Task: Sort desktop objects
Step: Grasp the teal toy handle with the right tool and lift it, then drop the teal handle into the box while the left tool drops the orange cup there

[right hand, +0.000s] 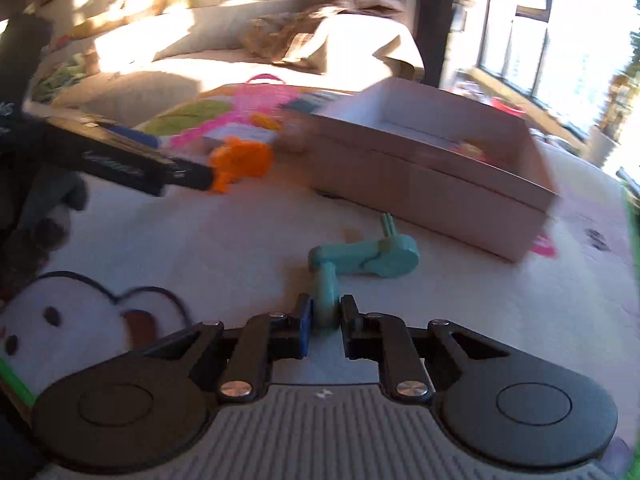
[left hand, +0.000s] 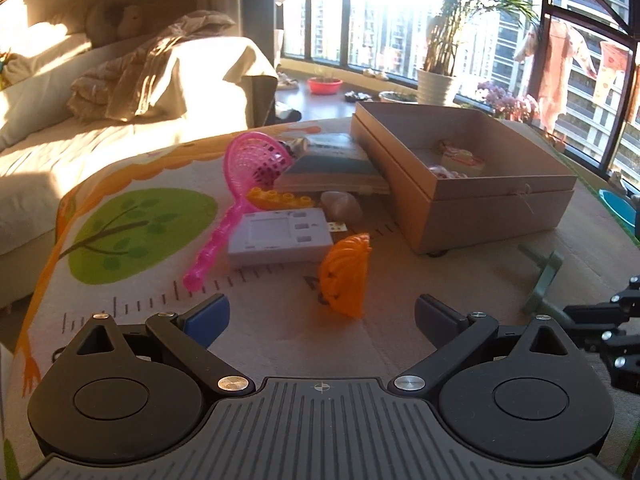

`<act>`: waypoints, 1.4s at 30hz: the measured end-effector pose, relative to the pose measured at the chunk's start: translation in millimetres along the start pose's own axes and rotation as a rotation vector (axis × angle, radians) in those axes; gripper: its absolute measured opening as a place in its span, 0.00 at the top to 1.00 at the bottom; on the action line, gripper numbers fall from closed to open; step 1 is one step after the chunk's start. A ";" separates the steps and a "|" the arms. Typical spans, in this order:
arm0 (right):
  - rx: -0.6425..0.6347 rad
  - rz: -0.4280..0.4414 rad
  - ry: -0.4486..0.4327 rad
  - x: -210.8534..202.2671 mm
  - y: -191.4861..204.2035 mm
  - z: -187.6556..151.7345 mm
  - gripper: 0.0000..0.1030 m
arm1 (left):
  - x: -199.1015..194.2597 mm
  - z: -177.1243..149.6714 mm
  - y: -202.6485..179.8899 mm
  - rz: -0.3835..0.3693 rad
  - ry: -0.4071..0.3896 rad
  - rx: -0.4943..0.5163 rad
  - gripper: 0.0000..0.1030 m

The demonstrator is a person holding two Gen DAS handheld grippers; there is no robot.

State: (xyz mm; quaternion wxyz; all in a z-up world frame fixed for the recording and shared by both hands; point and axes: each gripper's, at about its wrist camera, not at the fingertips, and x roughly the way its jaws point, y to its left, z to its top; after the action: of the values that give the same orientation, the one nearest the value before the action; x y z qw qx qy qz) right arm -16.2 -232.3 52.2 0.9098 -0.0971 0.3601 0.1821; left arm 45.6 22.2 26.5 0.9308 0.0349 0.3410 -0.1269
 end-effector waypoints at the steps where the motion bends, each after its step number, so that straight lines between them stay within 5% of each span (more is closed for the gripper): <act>1: 0.035 -0.021 -0.008 -2.5 -10.4 -2.8 0.85 | 3.1 0.2 -3.3 -0.012 0.002 0.005 0.01; 8: 0.178 -0.066 -0.070 -4.0 -38.2 -12.3 0.64 | 24.6 8.7 -17.3 0.002 -0.019 -0.008 0.02; 11: 0.171 -0.080 -0.085 -3.5 -38.1 -10.0 0.51 | 29.7 11.6 -19.3 0.029 -0.019 -0.002 0.17; 13: 0.147 -0.111 -0.109 -3.4 -36.1 -4.9 0.28 | 32.2 11.8 -19.4 0.045 -0.007 0.001 0.30; 16: 0.143 -0.147 -0.133 -0.1 -37.4 2.5 0.18 | 33.0 9.3 -17.6 0.058 -0.004 0.001 0.49; 18: 0.166 -0.146 -0.125 7.6 -41.5 8.3 0.18 | 32.0 8.4 -17.0 0.061 -0.003 0.004 0.69; 23: 0.137 -0.127 -0.079 26.2 -37.3 11.3 0.24 | 21.0 2.8 -14.8 0.056 -0.026 0.030 0.85; 24: 0.130 -0.126 -0.072 27.1 -36.3 10.9 0.31 | 18.7 1.6 -15.2 0.053 -0.029 0.037 0.86; 39: 0.085 -0.094 -0.157 -38.1 -41.7 13.0 0.31 | -34.5 6.7 -51.2 -0.047 -0.142 0.194 0.90; 41: 0.090 -0.111 -0.175 -44.1 -43.5 13.3 0.31 | -32.4 3.8 -54.1 -0.027 -0.132 0.198 0.86; 42: 0.095 -0.115 -0.180 -44.8 -44.6 12.3 0.31 | -31.5 1.2 -54.3 -0.014 -0.130 0.194 0.76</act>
State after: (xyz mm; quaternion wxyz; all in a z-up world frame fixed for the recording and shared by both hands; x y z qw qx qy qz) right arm -20.9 -281.0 94.1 0.9510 -0.0574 0.2790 0.1201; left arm 9.1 -23.6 48.9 0.9422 0.1141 0.2665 -0.1680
